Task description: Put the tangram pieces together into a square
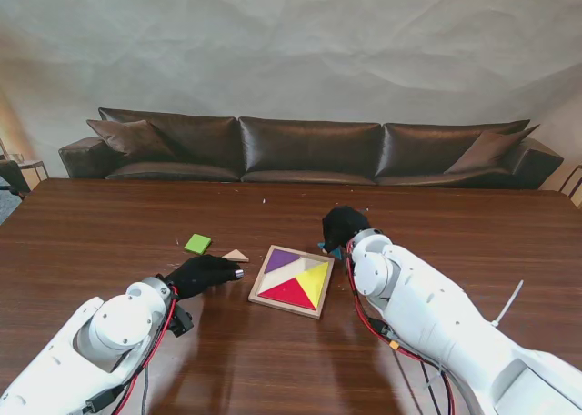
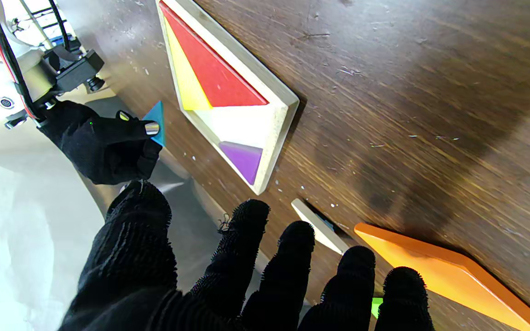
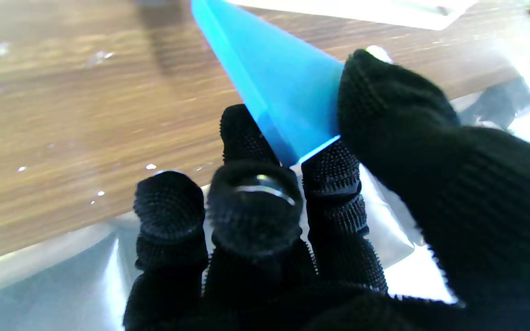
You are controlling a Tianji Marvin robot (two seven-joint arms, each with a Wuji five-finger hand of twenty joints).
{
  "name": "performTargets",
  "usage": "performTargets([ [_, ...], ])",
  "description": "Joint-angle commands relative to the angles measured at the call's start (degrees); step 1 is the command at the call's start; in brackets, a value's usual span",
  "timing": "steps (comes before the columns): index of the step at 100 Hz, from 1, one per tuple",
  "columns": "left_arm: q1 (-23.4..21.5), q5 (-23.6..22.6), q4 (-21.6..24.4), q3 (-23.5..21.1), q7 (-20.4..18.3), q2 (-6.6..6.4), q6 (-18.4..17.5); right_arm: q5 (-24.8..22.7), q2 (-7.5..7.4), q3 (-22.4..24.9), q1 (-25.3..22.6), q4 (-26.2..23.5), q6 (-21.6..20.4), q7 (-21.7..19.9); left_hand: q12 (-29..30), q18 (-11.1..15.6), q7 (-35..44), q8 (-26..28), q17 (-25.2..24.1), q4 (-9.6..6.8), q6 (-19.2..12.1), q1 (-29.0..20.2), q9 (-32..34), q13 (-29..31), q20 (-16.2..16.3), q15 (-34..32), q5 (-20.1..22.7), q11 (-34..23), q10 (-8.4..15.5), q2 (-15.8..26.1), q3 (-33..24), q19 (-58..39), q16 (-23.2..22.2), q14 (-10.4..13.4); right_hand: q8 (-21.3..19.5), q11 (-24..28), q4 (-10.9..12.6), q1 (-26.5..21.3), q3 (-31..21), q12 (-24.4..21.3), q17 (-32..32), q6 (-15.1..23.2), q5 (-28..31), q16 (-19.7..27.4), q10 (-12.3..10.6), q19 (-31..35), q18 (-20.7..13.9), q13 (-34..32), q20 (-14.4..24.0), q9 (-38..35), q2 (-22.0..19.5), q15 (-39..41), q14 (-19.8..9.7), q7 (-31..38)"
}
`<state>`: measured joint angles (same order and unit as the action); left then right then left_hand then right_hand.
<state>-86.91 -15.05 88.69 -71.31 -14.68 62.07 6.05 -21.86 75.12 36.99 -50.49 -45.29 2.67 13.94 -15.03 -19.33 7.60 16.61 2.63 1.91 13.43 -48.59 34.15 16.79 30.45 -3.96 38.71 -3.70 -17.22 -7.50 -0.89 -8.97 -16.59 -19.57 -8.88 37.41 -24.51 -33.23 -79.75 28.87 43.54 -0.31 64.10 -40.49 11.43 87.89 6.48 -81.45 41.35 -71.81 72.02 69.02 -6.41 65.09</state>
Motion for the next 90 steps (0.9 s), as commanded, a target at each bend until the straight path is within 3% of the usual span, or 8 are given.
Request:
performTargets([
  [1,-0.2,0.2,0.0,-0.2,-0.7,0.24,-0.3,0.9,0.86,0.1,-1.6,-1.6,0.7,-0.3,-0.3,1.0,0.0,0.3,0.0,-0.93,-0.2,0.6,1.7,0.4,0.4,-0.1,0.9,-0.3,-0.2,2.5,1.4,-0.2,-0.3,0.0,-1.9,3.5,-0.1,-2.2,-3.8,0.6,20.6,1.3,3.0,0.2,-2.9,3.6,-0.8,5.7,1.5,-11.2,1.3,0.9,-2.0,2.5],
  [26,-0.5,0.3,-0.1,-0.5,-0.2,0.35,-1.0,4.2,2.1,1.9,-5.7,-8.9,7.3,2.0,-0.3,1.0,0.1,0.3,0.0,-0.94,0.0,0.5,1.7,0.4,0.4,-0.1,1.1,-0.3,-0.3,2.5,1.3,-0.2,-0.3,-0.1,-2.2,3.3,0.0,-2.2,-3.7,0.7,20.6,1.2,2.9,0.3,-3.0,3.5,-0.5,5.7,1.6,-11.2,1.0,0.9,-2.0,2.4],
  [44,-0.6,0.4,-0.1,-0.5,-0.2,0.36,-1.2,7.5,4.65,2.6,-8.0,-11.2,13.2,6.5,-0.3,1.0,0.0,0.3,0.1,-0.93,-0.1,0.6,1.7,0.3,0.4,-0.1,1.0,-0.3,-0.3,2.5,1.4,-0.2,-0.3,0.0,-2.5,3.1,0.1,-2.3,-3.6,0.6,20.5,0.9,2.7,0.5,-2.9,3.4,-0.2,5.8,1.6,-11.2,0.9,0.7,-1.7,2.4],
  [63,-0.7,0.4,0.0,-0.6,-0.2,0.35,-1.2,11.5,8.55,2.7,-8.5,-9.5,17.2,12.1,-0.3,1.0,0.1,0.3,0.0,-0.93,-0.2,0.5,1.7,0.3,0.4,-0.1,1.1,-0.3,-0.2,2.5,1.3,-0.2,-0.3,-0.1,-2.6,2.8,0.2,-2.4,-3.5,0.5,20.5,0.9,2.7,0.8,-2.9,3.3,0.0,5.8,1.6,-11.2,0.6,0.4,-1.6,2.3],
  [90,-0.8,0.2,0.3,-1.1,-0.3,0.27,-1.5,15.7,13.6,2.3,-7.7,-3.3,19.3,18.2,-0.3,1.0,0.0,0.3,0.1,-0.92,-0.1,0.6,1.7,0.3,0.4,-0.1,1.0,-0.3,-0.1,2.5,1.4,-0.2,-0.3,0.0,-2.7,2.2,0.3,-2.3,-3.3,0.1,20.5,1.2,2.4,1.1,-3.2,3.3,-0.1,5.8,1.6,-11.2,0.1,0.0,-1.6,2.0],
])
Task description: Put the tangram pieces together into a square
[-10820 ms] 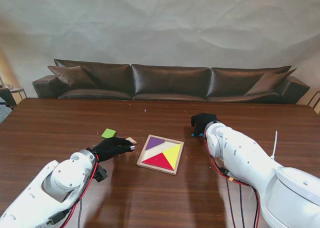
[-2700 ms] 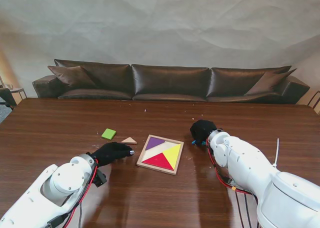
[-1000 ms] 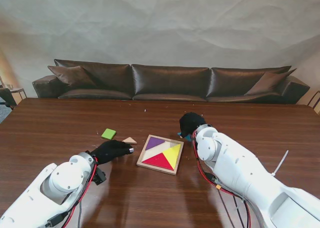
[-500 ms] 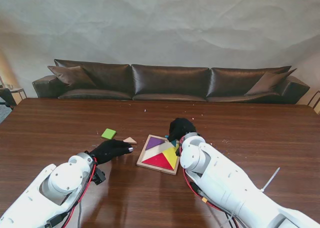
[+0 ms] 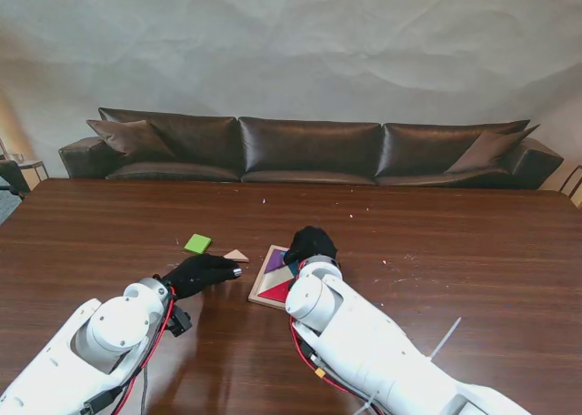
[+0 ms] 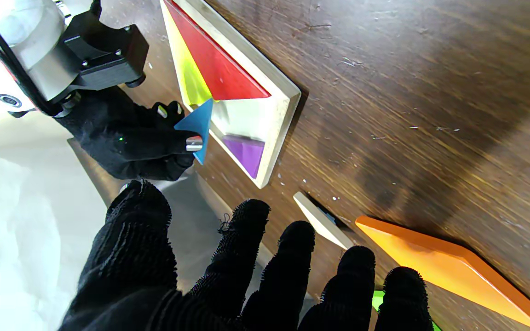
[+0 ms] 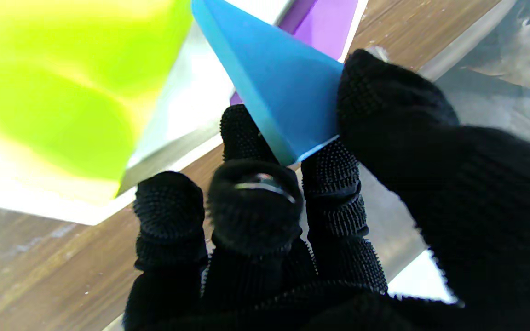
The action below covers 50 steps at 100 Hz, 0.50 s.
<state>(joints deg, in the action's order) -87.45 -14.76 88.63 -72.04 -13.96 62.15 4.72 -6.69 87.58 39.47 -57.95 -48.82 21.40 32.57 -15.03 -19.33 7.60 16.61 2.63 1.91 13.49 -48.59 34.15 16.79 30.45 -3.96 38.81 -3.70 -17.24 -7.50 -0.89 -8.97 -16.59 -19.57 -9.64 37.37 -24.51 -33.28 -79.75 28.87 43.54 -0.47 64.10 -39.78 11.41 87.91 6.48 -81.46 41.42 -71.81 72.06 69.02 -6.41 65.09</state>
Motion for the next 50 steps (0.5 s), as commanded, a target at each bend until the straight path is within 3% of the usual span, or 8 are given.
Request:
performTargets([
  [1,-0.2,-0.1,0.4,-0.4,-1.1,0.19,-0.2,0.6,1.28,-0.2,-0.3,0.5,0.6,-0.3,-0.3,1.0,0.0,0.3,0.1,-0.93,-0.2,0.5,1.7,0.3,0.4,-0.1,0.9,-0.3,-0.1,2.5,1.4,-0.2,-0.3,0.0,-2.0,2.2,0.3,-2.3,-3.4,0.1,20.5,1.4,2.4,0.4,-3.2,3.3,-0.1,5.8,1.5,-11.2,0.0,0.0,-1.6,2.0],
  [50,-0.4,-0.5,1.0,-0.7,-1.4,0.09,0.1,4.2,4.8,1.0,0.5,3.8,0.7,5.2,-0.3,1.0,0.1,0.3,0.1,-0.93,-0.2,0.5,1.7,0.4,0.4,-0.1,1.0,-0.3,-0.2,2.5,1.4,-0.2,-0.3,0.0,-1.8,0.9,0.7,-1.7,-2.5,-0.6,20.3,1.9,1.8,0.9,-3.9,2.8,-0.6,5.8,1.4,-11.0,-2.3,-1.1,-1.7,1.5],
])
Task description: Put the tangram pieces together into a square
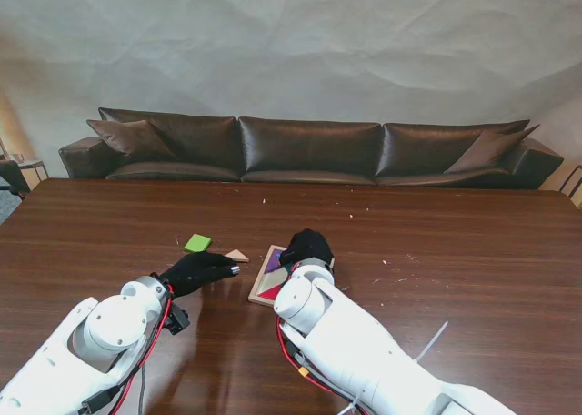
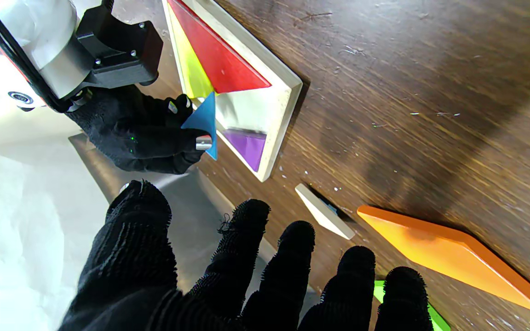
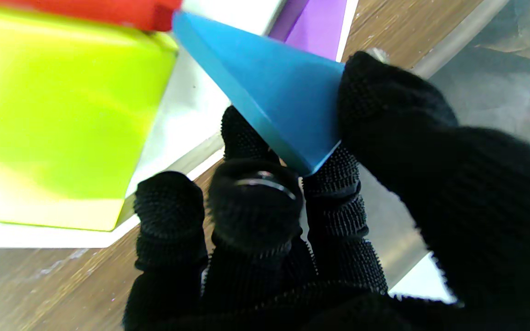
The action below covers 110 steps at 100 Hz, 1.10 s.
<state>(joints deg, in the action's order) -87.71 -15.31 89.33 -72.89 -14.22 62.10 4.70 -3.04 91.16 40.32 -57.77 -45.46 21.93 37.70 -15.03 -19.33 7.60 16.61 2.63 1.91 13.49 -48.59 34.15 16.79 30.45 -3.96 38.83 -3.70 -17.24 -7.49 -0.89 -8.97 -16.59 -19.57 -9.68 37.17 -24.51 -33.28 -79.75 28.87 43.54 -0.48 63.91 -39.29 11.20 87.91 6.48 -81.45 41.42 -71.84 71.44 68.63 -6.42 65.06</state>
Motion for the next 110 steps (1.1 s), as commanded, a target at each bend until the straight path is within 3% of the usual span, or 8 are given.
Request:
performTargets([
  [1,-0.1,0.1,0.3,0.1,-1.1,0.13,0.1,0.6,1.33,0.1,0.4,0.6,0.2,0.2,-0.3,1.0,0.1,0.3,0.1,-0.93,-0.2,0.5,1.7,0.3,0.4,-0.1,1.0,-0.3,-0.2,2.5,1.3,-0.2,-0.3,0.0,-1.8,1.1,0.7,-1.7,-2.5,-0.6,20.3,1.9,1.9,0.4,-3.8,2.7,-0.6,5.8,1.4,-11.0,-1.8,-0.7,-1.7,1.5],
  [23,0.1,0.3,0.2,0.3,-1.0,0.17,0.0,2.0,3.16,-0.2,1.5,3.6,-0.5,1.2,-0.3,1.0,0.0,0.3,0.1,-0.93,-0.2,0.5,1.7,0.3,0.4,-0.1,0.9,-0.3,-0.2,2.5,1.3,-0.2,-0.3,0.0,-1.1,-0.3,0.9,-1.6,-1.9,-1.7,20.3,2.8,1.7,0.6,-4.2,2.3,-0.7,5.8,1.3,-11.1,-2.5,-1.4,-1.4,1.0],
  [38,-0.3,0.2,0.4,0.1,-1.0,0.17,0.2,1.9,3.42,-0.5,1.7,4.9,-1.0,0.8,-0.3,0.9,0.0,0.3,0.1,-0.92,-0.3,0.6,1.7,0.3,0.4,-0.1,0.9,-0.3,-0.2,2.6,1.4,-0.2,-0.3,0.0,-0.3,-1.2,0.9,-1.2,-1.7,-2.5,20.2,3.8,1.5,0.8,-5.0,1.8,-1.1,5.8,1.2,-11.2,-2.8,-2.0,-1.3,0.9],
  [67,-0.6,0.1,0.7,0.0,-0.7,0.21,0.3,0.2,2.05,-1.0,1.8,5.3,-0.9,-1.7,-0.3,0.9,0.1,0.4,0.1,-0.93,-0.2,0.5,1.8,0.4,0.4,-0.1,1.0,-0.3,-0.3,2.5,1.4,-0.2,-0.3,0.0,1.7,-3.1,0.9,-0.6,-1.6,-3.4,19.5,6.2,0.9,2.2,-6.4,-1.2,-1.9,5.8,-0.2,-10.9,-3.5,-4.6,-0.8,1.5],
  [110,-0.7,0.0,0.9,-0.1,-1.0,0.12,0.4,-4.0,-1.16,-1.8,1.5,2.0,0.6,-5.2,-0.3,1.0,0.1,0.4,0.1,-0.93,-0.2,0.5,1.9,0.4,0.4,-0.1,1.0,-0.4,-0.2,2.5,1.3,-0.2,-0.3,0.0,1.8,-4.3,1.3,-0.1,-1.4,-1.8,17.8,7.3,-1.1,3.9,-7.3,-6.9,1.0,5.9,-3.1,-8.7,-5.5,-7.9,1.8,2.7],
])
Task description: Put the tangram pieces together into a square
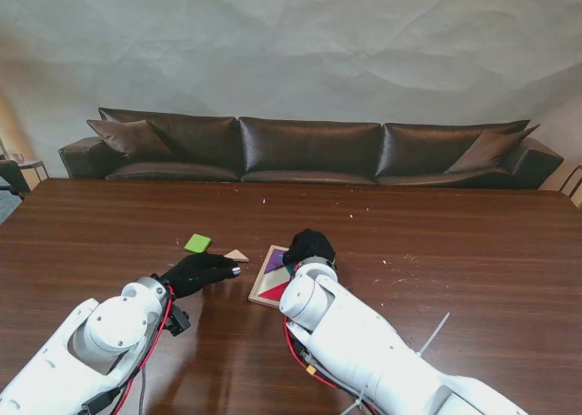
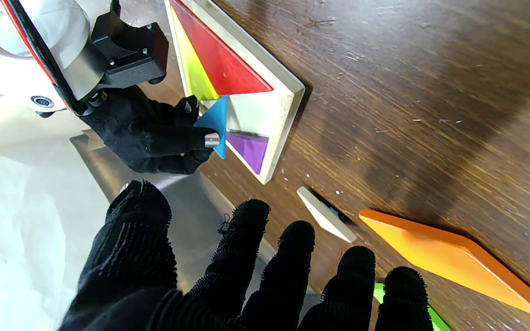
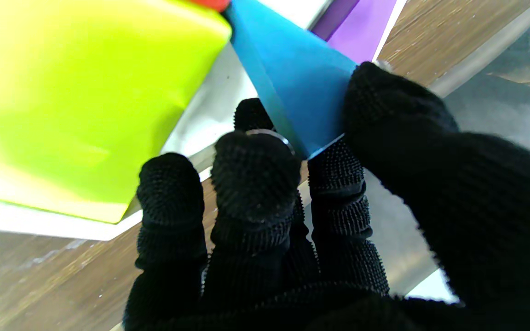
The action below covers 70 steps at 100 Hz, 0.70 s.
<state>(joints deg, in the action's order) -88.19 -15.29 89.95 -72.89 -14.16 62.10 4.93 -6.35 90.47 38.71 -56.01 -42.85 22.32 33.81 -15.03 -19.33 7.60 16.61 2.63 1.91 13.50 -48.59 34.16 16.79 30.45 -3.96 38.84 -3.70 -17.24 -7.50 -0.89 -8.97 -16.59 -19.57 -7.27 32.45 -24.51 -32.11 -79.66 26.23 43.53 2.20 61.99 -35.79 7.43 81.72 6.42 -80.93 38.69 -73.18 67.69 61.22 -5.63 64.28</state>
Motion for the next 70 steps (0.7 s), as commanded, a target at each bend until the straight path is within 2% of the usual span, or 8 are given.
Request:
performTargets([
  [1,-0.2,0.0,0.3,-0.1,-1.1,0.12,0.1,-0.8,-0.55,-0.3,-0.3,-0.7,0.3,-1.4,-0.3,1.0,0.1,0.4,0.1,-0.93,-0.2,0.5,1.9,0.4,0.4,-0.1,1.0,-0.4,-0.2,2.5,1.4,-0.2,-0.3,0.0,-0.6,0.5,1.3,-1.3,-1.5,0.8,17.8,4.7,0.8,0.4,-3.5,-0.8,1.1,5.4,-0.4,-7.3,-1.7,-0.5,1.0,3.4],
  [37,0.1,0.0,0.1,0.1,-1.4,0.06,0.0,-3.8,-2.05,-1.7,0.1,-0.7,0.4,-4.0,-0.4,0.9,0.1,0.4,0.1,-0.92,-0.1,0.4,2.0,0.5,0.4,-0.1,1.1,-0.4,-0.2,2.6,1.3,-0.2,-0.3,-0.1,-0.7,-0.2,1.3,-3.3,-1.6,1.7,16.8,3.6,-1.4,2.1,-3.1,-3.1,2.4,5.8,-1.4,-4.2,1.0,-2.6,2.5,3.5],
  [70,0.3,-0.2,0.0,0.2,-1.7,-0.01,0.2,-6.7,-3.1,-2.7,0.4,-0.7,0.2,-4.7,-0.4,0.9,0.1,0.4,0.2,-0.92,-0.1,0.3,2.0,0.5,0.4,-0.1,1.1,-0.4,-0.3,2.6,1.3,-0.2,-0.3,-0.1,-1.1,-0.5,0.5,-2.6,-1.1,1.2,15.2,0.9,-5.3,3.8,-1.9,-4.5,2.7,6.1,-1.6,0.6,3.5,-5.2,3.3,0.8],
])
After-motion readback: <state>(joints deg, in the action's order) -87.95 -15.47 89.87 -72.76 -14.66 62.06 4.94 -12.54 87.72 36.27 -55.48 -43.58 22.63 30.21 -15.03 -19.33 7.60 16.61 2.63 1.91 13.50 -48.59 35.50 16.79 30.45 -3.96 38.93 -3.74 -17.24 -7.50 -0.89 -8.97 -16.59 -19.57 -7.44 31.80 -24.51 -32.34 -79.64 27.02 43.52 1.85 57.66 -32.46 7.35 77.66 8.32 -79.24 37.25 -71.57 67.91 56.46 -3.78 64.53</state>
